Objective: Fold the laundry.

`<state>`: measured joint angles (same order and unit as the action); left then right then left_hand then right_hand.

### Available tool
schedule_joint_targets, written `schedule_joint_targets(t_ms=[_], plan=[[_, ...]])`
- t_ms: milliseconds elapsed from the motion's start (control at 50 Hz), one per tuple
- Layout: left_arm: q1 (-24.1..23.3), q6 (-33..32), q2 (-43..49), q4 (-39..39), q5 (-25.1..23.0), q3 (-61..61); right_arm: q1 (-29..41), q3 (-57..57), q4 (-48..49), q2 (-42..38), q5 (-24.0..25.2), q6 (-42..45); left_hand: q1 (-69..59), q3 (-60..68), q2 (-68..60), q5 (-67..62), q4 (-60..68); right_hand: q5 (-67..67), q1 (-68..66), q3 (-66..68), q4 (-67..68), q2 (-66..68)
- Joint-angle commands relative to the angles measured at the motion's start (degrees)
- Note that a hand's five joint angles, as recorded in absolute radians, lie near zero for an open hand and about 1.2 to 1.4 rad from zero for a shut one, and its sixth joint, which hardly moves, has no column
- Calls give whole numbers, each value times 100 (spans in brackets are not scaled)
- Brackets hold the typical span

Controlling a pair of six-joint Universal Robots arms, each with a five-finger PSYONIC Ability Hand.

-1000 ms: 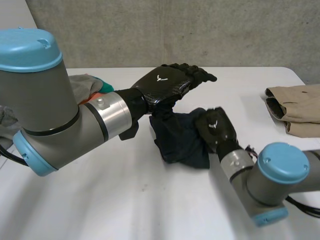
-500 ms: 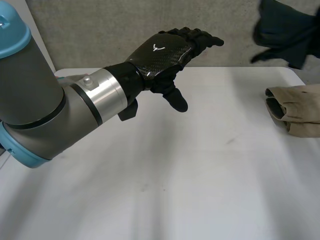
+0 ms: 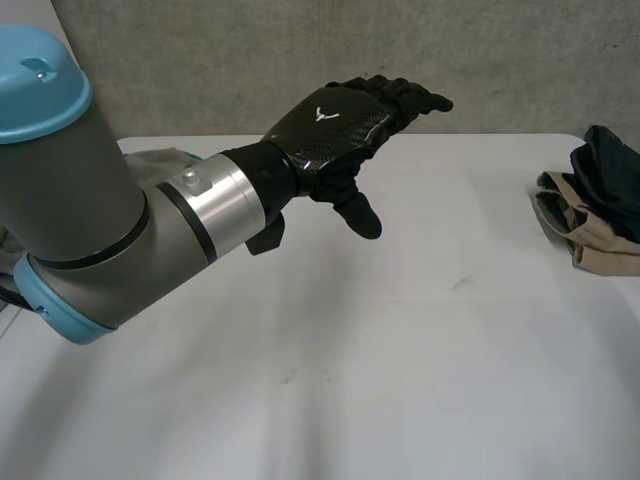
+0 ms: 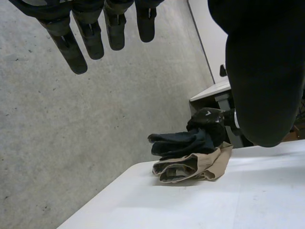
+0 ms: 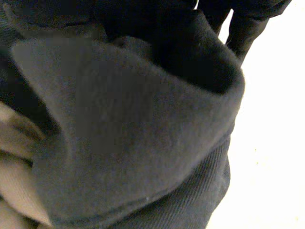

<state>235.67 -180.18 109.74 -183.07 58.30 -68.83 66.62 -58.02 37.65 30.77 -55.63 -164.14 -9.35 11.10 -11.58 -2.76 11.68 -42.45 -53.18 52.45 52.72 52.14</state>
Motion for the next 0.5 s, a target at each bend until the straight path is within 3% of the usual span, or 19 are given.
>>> schedule_joint_targets(t_ms=[20, 40, 80, 180, 300, 360, 460, 480, 500], plan=[[-73, 9, -14, -1, -3, 10, 9, -446, 5, 676, 263, 5, -238, 63, -15, 103, 5, 396, 469, -397, -423, -365], [-82, 9, -14, -1, -3, 10, 9, -551, -12, 798, 246, 22, -238, 63, -15, 103, 5, 2349, 2422, -2350, -2377, -2318], [-117, 9, -22, -1, -3, 10, 0, -727, -47, 991, 184, 5, -238, 63, -15, 103, 5, 4245, 4318, -4245, -4272, -4214], [-161, 9, -49, -1, -3, 1, -149, -965, -434, 1379, 175, 13, -221, 46, 2, 120, -12, 4245, 4318, -4245, -4272, -4214], [-170, 36, -110, -1, 6, 1, -922, -966, -2102, 1959, 175, 215, -221, 46, 2, 120, -12, 4245, 4318, -4245, -4272, -4214], [-170, 36, -180, -1, 14, -8, -1344, -904, -2753, 2170, 35, 741, -221, 46, 2, 120, -12, 4245, 4318, -4245, -4272, -4214], [-135, 36, -365, -10, 14, -16, -1714, -685, -3080, 2670, -1228, 1796, -204, 30, 19, 137, -29, 4245, 4318, -4245, -4272, -4214], [-118, 27, -391, -10, 14, -8, -1671, -571, -2993, 2784, -1779, 2076, -204, 30, 19, 137, -29, 4245, 4318, -4245, -4272, -4214], [-100, 27, -426, -18, 41, 10, -1644, -535, -2922, 2820, -2028, 2183, -204, 30, 19, 137, -29, 4245, 4318, -4245, -4272, -4214]])
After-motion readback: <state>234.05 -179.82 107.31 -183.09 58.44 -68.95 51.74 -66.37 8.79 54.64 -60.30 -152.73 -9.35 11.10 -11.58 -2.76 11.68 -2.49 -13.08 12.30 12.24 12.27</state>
